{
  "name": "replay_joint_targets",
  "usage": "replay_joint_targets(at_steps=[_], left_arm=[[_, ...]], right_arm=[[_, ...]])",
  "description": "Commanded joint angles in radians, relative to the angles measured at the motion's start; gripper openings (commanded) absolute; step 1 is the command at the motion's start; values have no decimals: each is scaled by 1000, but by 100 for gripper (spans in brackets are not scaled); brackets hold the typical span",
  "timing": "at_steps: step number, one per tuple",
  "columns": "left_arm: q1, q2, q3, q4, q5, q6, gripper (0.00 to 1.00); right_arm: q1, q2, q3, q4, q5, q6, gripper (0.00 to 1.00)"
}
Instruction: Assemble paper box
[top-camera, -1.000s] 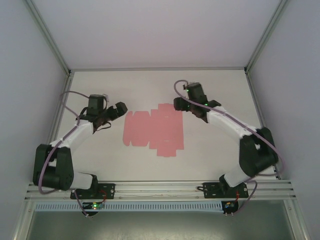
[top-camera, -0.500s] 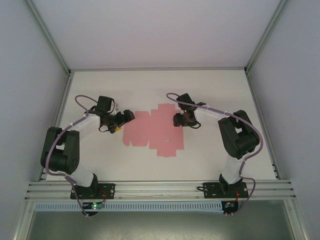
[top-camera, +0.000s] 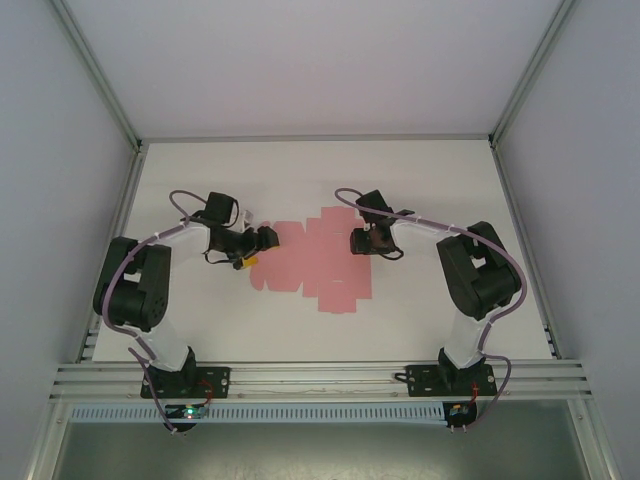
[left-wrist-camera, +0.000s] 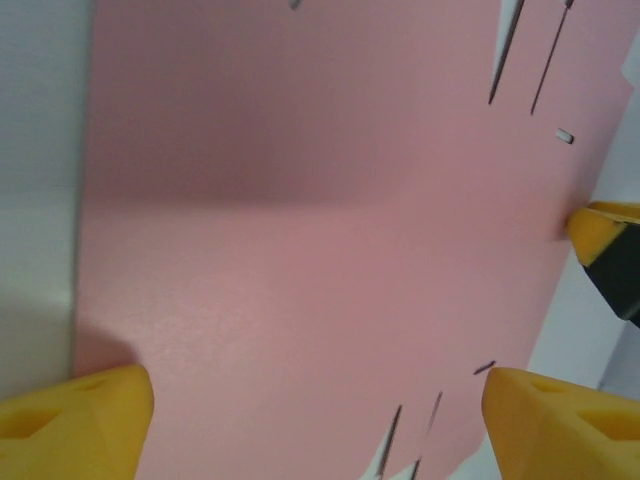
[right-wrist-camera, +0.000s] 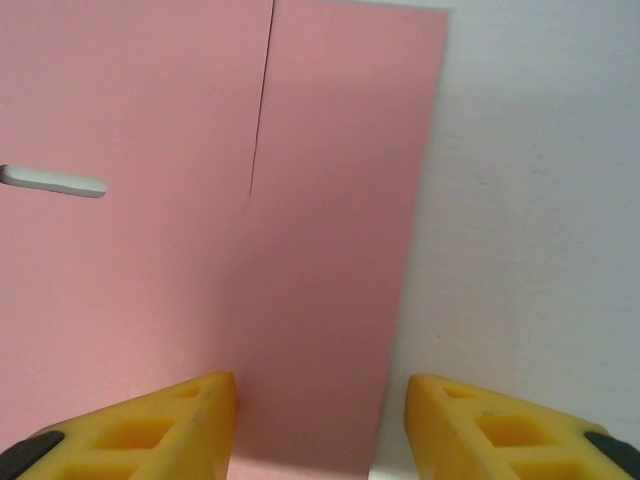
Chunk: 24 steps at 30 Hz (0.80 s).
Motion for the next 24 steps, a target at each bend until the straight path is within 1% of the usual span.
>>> replay_joint_targets(at_steps=[1,2,3,4,6,8,10,11,17,24], left_arm=[[-11,20,10,55,147,14,83],[-12,15,0,101,189,-5,81],[-13,3,3,105,202,-11,79],[-13,-15,19,53,161,9,78],[-13,-64,61,-91,13,75,78],[-13,-98,102,-217,-129,114,79],[-13,-108,119,-287,-215,125,81],[-13,-104,115,-296,-236,126,81],[-13,-6,113,-274,-226,117,78],[-30,67,133,-232,-130,138,75]], right_arm=[[23,85,-61,76,-224,3,48],[22,84,-70,91,-238,7,47],[20,80,-79,101,-240,13,47],[17,80,-83,100,-228,21,47],[5,78,-85,87,-204,30,47],[4,81,-76,62,-184,19,47],[6,83,-70,41,-164,14,47],[5,84,-67,34,-157,11,47],[6,86,-65,31,-160,5,47],[6,107,-64,34,-182,-2,42]])
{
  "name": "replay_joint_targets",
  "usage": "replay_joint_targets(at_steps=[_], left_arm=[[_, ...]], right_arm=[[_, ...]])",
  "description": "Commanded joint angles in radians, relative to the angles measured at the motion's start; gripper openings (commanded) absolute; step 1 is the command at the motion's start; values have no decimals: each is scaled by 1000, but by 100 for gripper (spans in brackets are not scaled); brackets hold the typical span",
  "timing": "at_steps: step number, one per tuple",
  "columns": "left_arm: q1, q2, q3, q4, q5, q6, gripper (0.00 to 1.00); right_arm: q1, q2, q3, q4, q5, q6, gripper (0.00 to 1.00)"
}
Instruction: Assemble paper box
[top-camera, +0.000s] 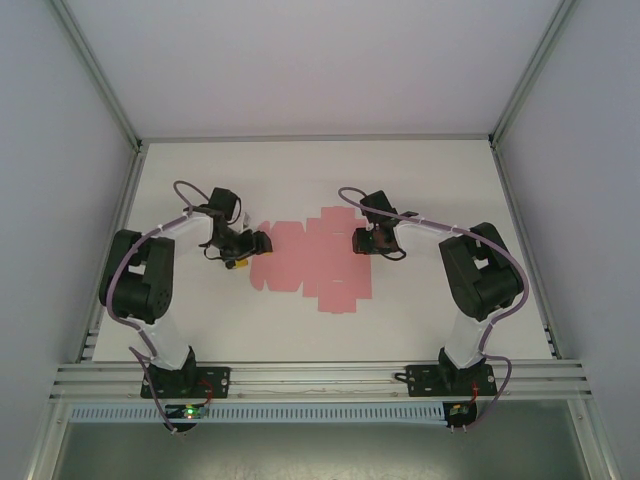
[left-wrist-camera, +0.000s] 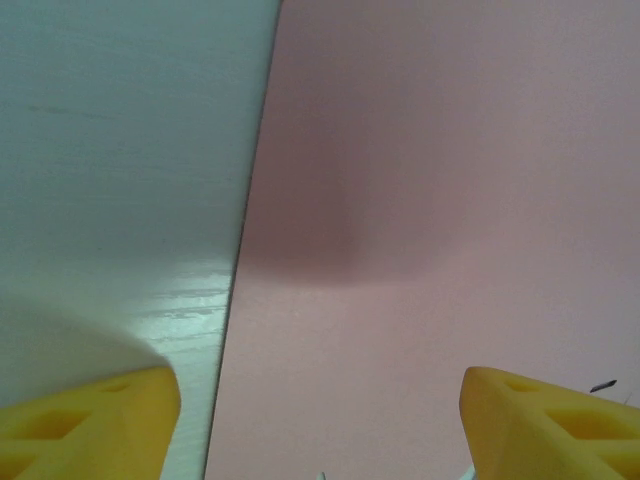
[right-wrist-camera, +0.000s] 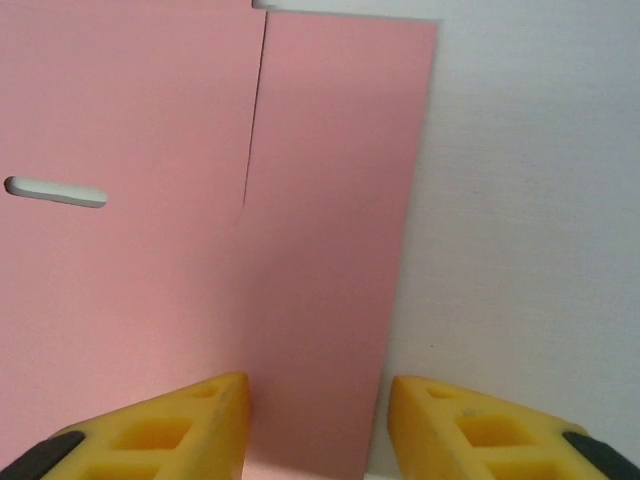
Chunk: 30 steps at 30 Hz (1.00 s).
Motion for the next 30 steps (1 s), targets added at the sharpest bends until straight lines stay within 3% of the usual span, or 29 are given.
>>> replay_joint_targets(at_steps=[1,12,19,22,25,30], left_arm=[[-28,18,21,-2,72,39,74],[-51,66,29,1,86,33,74],[-53,-74,-83,334,392,-122,73],[-53,-207,-129,481,443,-193,76],[-53,-295,-142,488,421,-210,79],[-53,-324,-84,77,105,-77,78]], right_arm=[[27,115,-39,-6,-157,-2,42],[30,117,-68,40,-203,3,40],[24,106,-123,135,-289,19,39],[7,93,-160,189,-340,30,39],[-16,86,-196,249,-388,49,38],[-22,69,-200,208,-328,35,38]])
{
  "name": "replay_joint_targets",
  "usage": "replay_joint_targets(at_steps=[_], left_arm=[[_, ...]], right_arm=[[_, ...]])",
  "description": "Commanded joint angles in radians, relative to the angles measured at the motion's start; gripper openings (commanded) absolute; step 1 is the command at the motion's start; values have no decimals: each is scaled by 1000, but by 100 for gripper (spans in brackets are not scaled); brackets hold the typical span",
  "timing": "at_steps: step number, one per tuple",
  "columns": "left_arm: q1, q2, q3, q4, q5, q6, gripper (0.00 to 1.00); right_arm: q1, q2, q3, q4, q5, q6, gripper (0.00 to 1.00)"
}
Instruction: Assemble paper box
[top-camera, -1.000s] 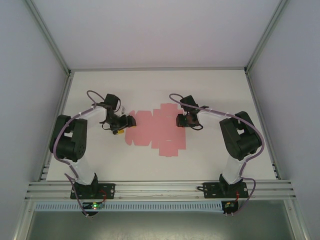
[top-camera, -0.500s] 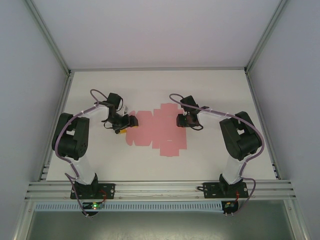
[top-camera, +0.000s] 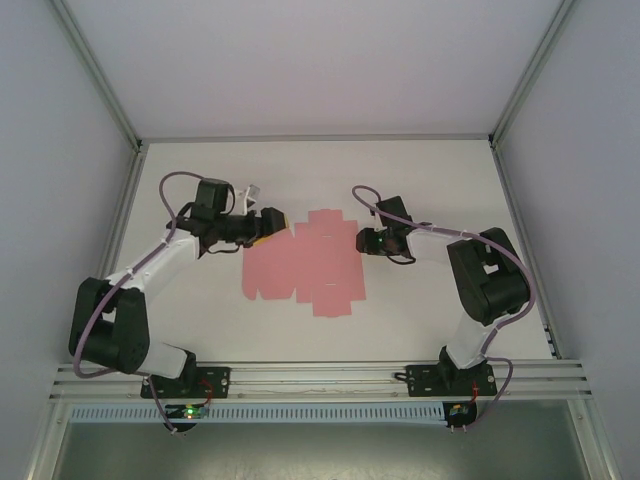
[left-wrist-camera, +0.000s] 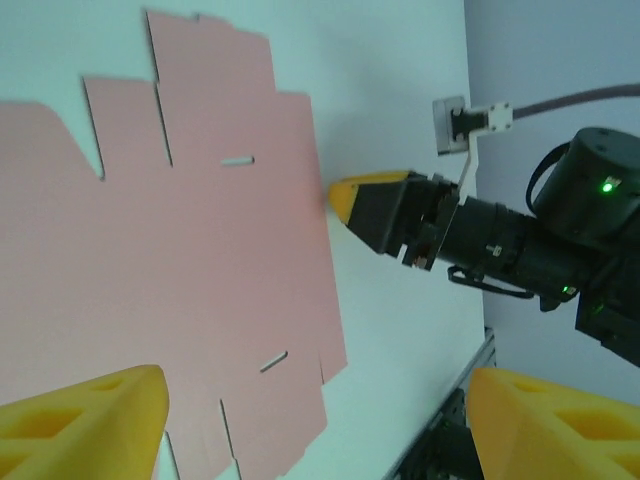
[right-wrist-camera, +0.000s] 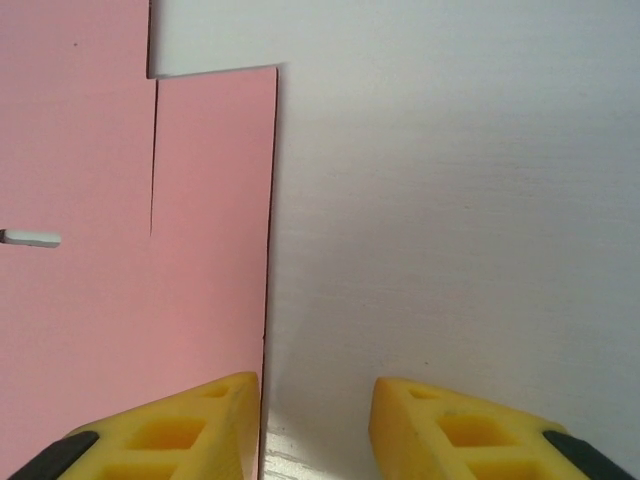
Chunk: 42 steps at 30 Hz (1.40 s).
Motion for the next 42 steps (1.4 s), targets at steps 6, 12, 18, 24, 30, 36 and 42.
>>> replay_joint_targets(at_steps=[6,12,18,24,30,36,42], left_arm=[[-2,-28,-88,-309,-290,-8,76],[-8,-32,-164,-380,-437,-41,76],[-22,50,-181,-278,-419,-29,78],[-26,141,-168,-195,-371,-19,77],[-63,168,-201,-19,-203,-20,77],[-124,161,-192,95,-88,-32,76],[-124,168,-213,243,-37,-90,76]], right_arm=[[97,103,24,-153,-54,-11,37],[120,132,61,-195,-42,-15,36],[140,158,72,-197,-60,-27,35],[150,166,72,-185,-75,-19,35],[159,197,65,-136,-168,-14,33],[174,218,51,-80,-242,-5,32],[176,228,24,-42,-301,3,31]])
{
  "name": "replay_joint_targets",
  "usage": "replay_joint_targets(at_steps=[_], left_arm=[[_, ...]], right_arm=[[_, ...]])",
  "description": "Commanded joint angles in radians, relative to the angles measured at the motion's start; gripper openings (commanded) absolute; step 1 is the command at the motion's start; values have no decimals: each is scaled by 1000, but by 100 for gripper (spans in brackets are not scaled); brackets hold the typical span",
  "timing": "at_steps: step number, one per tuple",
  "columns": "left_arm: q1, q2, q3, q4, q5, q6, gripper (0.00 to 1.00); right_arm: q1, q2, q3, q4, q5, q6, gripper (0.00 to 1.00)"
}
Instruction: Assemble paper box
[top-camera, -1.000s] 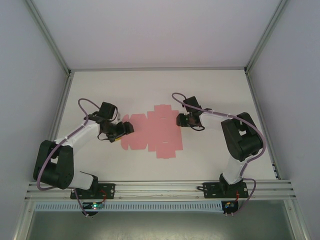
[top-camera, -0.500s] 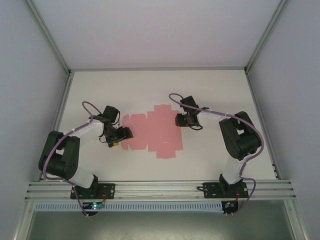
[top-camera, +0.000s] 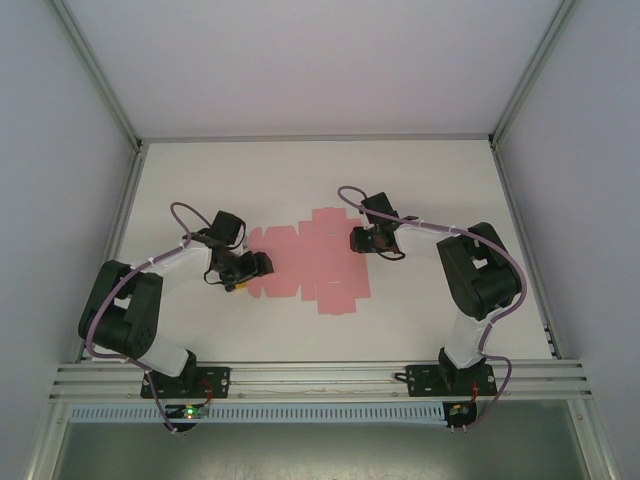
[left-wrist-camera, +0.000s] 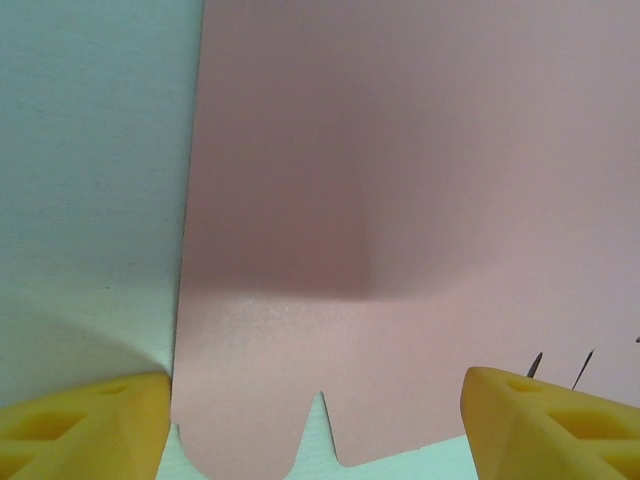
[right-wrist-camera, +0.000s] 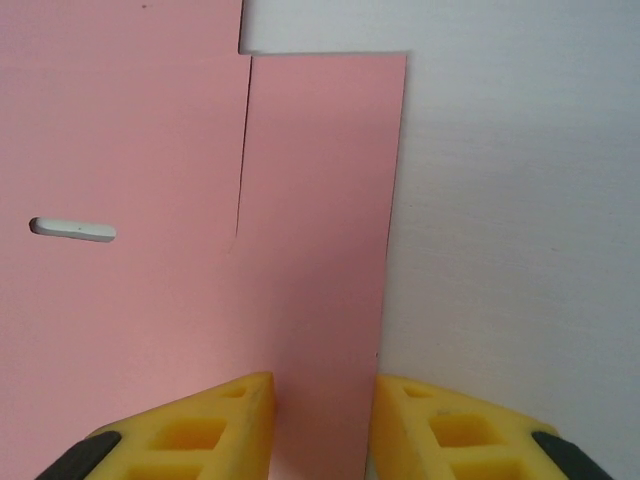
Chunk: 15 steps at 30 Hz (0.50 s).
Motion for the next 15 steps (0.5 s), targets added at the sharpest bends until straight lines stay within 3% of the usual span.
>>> replay_joint_targets(at_steps=[1,8,15], left_arm=[[-68,62,-41,450,302,-50,76],[-68,-51,-136,782,387,-183,74],[-76,-195,-146,791,380,-174,69]], right_arm=[[99,172,-77,39,-393,23,30],[76,178,-122,98,-443,46,30],[39,153,-167,143,-452,53,29]])
